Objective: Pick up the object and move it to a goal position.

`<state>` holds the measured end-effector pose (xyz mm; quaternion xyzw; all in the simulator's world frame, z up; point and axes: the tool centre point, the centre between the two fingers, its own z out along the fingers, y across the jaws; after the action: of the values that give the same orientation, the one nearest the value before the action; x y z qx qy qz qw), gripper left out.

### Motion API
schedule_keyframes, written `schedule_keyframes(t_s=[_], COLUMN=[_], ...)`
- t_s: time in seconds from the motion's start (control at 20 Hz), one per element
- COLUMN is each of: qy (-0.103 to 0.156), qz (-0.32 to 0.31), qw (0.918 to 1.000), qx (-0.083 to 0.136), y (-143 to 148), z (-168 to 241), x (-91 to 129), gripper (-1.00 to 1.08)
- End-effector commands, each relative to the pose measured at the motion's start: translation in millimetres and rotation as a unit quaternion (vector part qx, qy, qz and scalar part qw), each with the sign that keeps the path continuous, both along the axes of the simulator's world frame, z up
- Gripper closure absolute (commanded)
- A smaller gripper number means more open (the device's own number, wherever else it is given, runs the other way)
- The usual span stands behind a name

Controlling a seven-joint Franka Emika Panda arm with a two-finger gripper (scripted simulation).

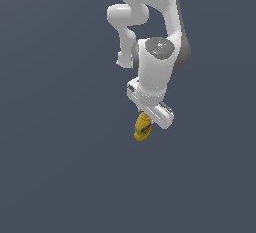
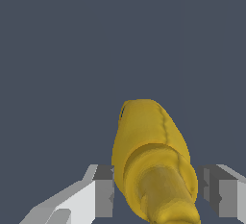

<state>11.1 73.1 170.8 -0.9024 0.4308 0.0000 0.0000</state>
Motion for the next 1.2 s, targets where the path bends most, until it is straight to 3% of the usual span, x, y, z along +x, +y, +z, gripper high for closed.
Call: schedule_keyframes(t_s=[0.0,0.55,1.15], qy=[0.0,0.0,0.0], qz=[0.0,0.0,0.0], qw=[1.0,1.0,1.0], qx=[0.0,0.0,-0.001], y=[0.2,12.8,47.8], z=[-0.1,4.8,18.3], x=[-0.5,-29.5,-108.5], gripper=[1.08,1.08,1.08])
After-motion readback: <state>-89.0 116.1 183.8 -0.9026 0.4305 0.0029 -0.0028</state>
